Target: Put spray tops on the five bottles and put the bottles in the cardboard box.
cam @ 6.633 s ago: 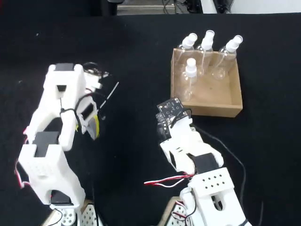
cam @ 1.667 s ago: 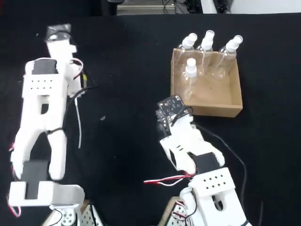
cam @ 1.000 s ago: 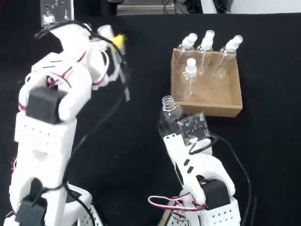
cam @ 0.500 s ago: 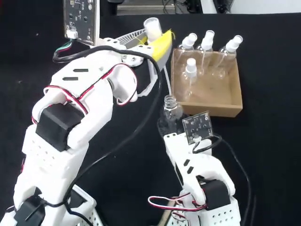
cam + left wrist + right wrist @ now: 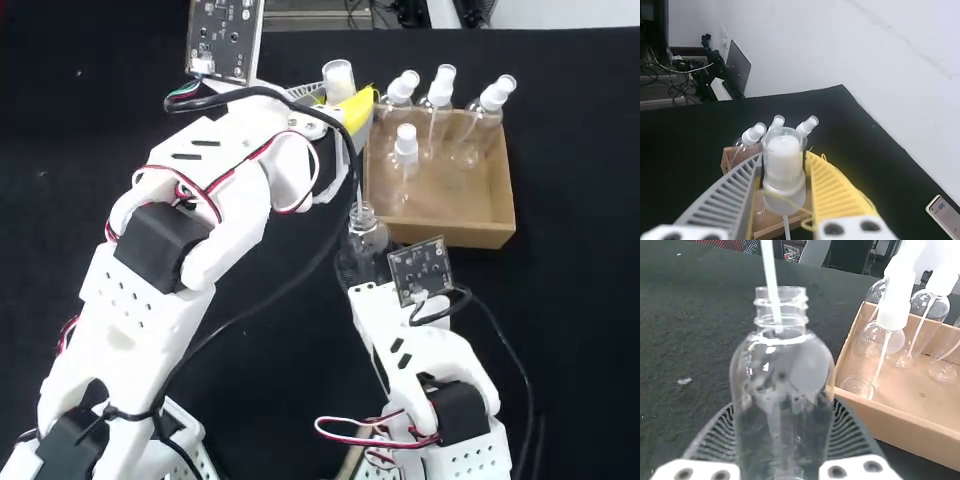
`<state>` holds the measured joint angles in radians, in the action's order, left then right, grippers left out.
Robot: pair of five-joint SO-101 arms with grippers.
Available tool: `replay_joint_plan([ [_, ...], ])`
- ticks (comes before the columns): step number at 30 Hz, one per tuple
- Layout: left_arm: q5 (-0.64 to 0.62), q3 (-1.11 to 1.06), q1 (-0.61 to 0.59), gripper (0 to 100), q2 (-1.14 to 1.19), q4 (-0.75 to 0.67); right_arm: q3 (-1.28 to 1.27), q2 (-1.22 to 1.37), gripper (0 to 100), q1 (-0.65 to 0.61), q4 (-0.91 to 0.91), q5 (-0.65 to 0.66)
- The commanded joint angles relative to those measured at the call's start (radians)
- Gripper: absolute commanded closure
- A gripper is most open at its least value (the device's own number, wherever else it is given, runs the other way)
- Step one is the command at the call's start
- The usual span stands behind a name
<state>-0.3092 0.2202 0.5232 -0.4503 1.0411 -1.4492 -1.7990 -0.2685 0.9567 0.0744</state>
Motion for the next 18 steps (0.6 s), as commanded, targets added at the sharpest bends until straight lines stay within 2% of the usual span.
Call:
replay_joint_plan([
  [1, -0.009, -0.024, 0.024, 96, -0.003, 0.049, 0.008, -0.097, 98.8, -0.002, -0.035, -0.006],
  [4, -0.005, -0.12, 0.059, 95, -0.015, 0.063, 0.008, -0.097, 98.8, -0.002, -0.035, -0.006],
  [10, -0.009, -0.249, 0.084, 80, -0.015, 0.064, 0.008, -0.097, 98.8, -0.002, -0.035, -0.006],
  [18, -0.003, -0.26, 0.074, 81, -0.086, 0.089, 0.008, -0.097, 98.8, -0.002, -0.035, -0.006],
])
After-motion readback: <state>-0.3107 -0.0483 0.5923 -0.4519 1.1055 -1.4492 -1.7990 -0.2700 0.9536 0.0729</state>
